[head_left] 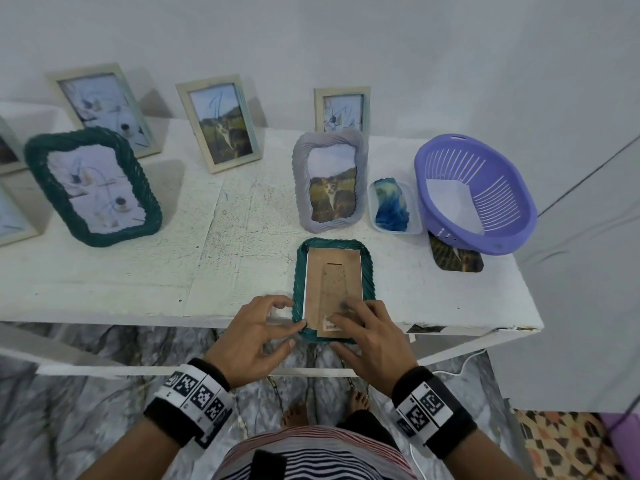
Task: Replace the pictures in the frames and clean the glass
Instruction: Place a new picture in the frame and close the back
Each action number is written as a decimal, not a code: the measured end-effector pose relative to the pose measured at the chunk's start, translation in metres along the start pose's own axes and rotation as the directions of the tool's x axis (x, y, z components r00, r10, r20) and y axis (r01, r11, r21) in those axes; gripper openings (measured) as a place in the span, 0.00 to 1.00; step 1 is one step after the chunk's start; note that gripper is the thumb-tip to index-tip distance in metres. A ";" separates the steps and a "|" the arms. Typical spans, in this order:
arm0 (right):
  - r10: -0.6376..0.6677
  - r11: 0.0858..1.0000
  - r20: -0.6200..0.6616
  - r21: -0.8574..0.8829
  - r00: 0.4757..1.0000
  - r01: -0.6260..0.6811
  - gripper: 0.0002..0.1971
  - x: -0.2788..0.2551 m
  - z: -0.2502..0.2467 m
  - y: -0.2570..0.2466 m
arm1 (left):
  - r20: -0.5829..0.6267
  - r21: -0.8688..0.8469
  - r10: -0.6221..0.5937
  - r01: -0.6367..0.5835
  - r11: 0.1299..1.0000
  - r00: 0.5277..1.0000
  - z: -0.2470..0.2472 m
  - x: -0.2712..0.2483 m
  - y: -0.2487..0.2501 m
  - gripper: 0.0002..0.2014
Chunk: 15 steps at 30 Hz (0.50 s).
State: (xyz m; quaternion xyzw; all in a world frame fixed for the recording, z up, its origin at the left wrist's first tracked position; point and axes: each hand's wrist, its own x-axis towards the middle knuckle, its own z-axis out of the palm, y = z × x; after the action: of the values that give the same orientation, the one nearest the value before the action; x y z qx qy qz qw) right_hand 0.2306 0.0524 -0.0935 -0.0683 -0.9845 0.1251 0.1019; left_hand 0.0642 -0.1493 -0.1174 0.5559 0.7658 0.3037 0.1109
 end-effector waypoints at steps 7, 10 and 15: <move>0.002 0.992 0.018 0.123 1.000 -0.004 0.19 0.014 -0.019 0.000 | -0.061 0.044 0.047 -0.044 0.998 0.997 -0.015 0.032 0.014 0.13; 0.112 0.969 -0.051 0.226 0.992 -0.098 0.21 0.029 -0.031 0.015 | -0.074 0.093 0.037 -0.030 0.995 0.997 -0.019 0.065 0.021 0.17; 0.316 0.941 0.084 0.100 0.945 -0.324 0.27 0.058 -0.032 0.053 | 0.172 0.301 -0.071 0.016 0.953 0.983 -0.024 0.115 0.033 0.28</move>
State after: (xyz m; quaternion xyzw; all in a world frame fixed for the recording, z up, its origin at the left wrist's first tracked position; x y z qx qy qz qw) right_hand 0.1871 0.1199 -0.0665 -0.2174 -0.9545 0.1975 0.0512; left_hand 0.0362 -0.0450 -0.0598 0.5746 0.8016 0.1305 0.1013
